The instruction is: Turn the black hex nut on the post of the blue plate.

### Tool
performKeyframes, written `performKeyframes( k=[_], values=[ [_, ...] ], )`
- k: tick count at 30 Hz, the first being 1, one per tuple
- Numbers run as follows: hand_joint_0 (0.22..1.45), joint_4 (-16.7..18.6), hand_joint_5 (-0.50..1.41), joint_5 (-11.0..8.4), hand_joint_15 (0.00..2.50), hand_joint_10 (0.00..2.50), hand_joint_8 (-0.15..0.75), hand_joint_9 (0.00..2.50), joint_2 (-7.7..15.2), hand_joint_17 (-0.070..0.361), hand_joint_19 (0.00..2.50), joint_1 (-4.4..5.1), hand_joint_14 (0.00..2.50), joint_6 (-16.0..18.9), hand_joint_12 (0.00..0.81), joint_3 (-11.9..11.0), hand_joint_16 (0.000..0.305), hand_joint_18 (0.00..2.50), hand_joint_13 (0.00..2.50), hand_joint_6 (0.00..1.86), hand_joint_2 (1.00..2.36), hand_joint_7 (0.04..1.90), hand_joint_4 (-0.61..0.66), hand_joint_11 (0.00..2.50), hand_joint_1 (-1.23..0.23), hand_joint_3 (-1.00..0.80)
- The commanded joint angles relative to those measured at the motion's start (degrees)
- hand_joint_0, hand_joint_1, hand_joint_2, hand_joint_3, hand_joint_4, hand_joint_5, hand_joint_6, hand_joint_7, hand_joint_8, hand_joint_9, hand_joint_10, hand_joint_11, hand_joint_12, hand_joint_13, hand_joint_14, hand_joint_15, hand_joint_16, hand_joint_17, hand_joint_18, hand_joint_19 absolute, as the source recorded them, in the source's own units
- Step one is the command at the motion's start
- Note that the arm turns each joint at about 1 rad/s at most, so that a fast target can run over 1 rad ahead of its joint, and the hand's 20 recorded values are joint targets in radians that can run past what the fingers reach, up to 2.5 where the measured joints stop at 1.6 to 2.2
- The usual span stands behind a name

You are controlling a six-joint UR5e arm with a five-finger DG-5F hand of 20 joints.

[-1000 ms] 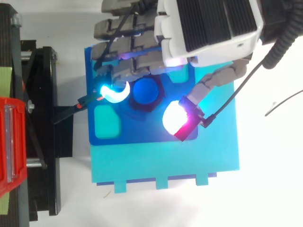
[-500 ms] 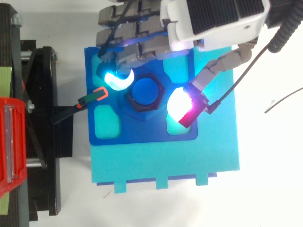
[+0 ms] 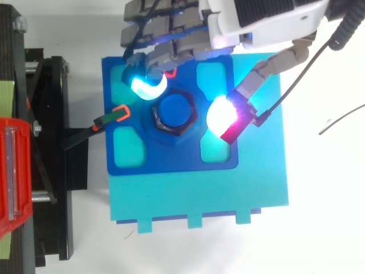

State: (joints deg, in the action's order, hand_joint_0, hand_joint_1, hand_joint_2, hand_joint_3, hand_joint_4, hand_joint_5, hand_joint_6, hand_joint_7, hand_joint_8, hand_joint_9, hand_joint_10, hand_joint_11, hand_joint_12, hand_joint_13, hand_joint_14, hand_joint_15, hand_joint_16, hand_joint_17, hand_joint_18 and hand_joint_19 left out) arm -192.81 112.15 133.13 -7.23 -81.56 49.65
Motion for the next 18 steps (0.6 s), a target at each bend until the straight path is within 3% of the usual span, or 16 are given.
performKeyframes(
  k=[1, 18],
  values=[
    [0.45, -0.02, -0.21, 0.70, 0.10, 0.00, 0.187, 0.31, 0.02, 0.109, 0.18, -0.50, 0.00, 0.00, 0.311, 0.01, 0.048, 0.01, 0.27, 0.50, 1.00, 0.74, 0.14, 0.00, -0.56, -0.50],
    [0.45, -0.54, -0.21, 3.34, 0.10, 0.00, 0.187, 0.31, -0.07, 0.108, 0.18, -2.43, 0.00, 0.00, 0.312, -0.60, 0.048, 0.02, 0.27, 0.50, 1.00, 0.74, 0.14, 0.00, -0.56, -0.50]
  ],
)
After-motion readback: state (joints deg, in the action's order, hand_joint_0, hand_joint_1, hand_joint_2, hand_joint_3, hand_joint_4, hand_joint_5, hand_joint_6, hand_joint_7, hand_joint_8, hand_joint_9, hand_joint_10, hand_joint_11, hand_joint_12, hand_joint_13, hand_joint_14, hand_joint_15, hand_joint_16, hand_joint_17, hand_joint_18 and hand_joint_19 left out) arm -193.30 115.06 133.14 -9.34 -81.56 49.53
